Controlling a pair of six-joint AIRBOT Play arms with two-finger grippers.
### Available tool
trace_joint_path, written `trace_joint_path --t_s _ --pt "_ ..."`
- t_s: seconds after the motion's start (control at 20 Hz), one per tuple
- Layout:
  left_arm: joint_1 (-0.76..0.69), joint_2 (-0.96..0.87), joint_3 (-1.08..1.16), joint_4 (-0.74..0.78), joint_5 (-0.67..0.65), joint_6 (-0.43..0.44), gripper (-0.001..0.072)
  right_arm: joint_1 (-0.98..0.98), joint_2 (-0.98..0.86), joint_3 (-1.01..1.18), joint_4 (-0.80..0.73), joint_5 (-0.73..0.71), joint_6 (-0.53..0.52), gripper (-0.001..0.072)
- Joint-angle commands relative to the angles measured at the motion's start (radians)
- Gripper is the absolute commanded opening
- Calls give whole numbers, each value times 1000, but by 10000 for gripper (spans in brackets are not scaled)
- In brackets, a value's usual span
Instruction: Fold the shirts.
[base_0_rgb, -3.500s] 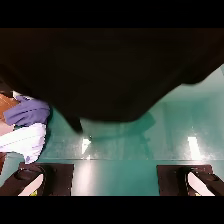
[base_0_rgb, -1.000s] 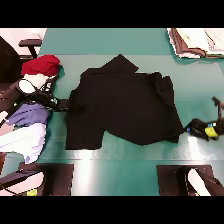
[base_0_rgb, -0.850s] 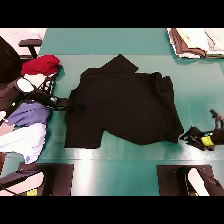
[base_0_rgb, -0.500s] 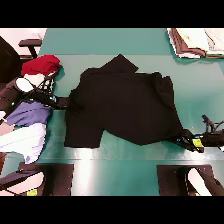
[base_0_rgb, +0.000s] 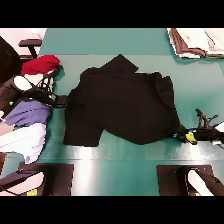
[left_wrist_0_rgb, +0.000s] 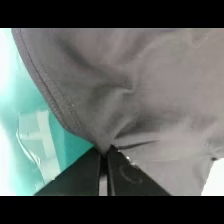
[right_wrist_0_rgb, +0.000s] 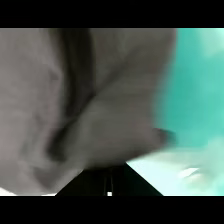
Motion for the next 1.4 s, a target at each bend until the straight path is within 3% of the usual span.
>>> trace_joint_path --t_s 0.0,0.3,0.6,0.85,0.95,1.15,1.35 --pt "1 82 83 3 -1 -41 26 13 112 143 9 135 0 14" --pt "0 341 531 4 5 -78 26 13 213 758 3 227 1 13" --pt "0 389 1052 4 0 -109 25 11 87 1426 -35 325 0 13" --pt "0 378 1144 18 48 -143 25 11 -89 1874 -163 496 35 13" --pt "0 360 1072 42 5 -168 24 11 -125 1868 -156 516 53 13" --pt "0 233 852 45 -126 -172 25 11 -165 1532 -155 507 52 13" --pt "-3 1 673 33 -196 -170 26 88 -339 1285 -226 483 48 13"
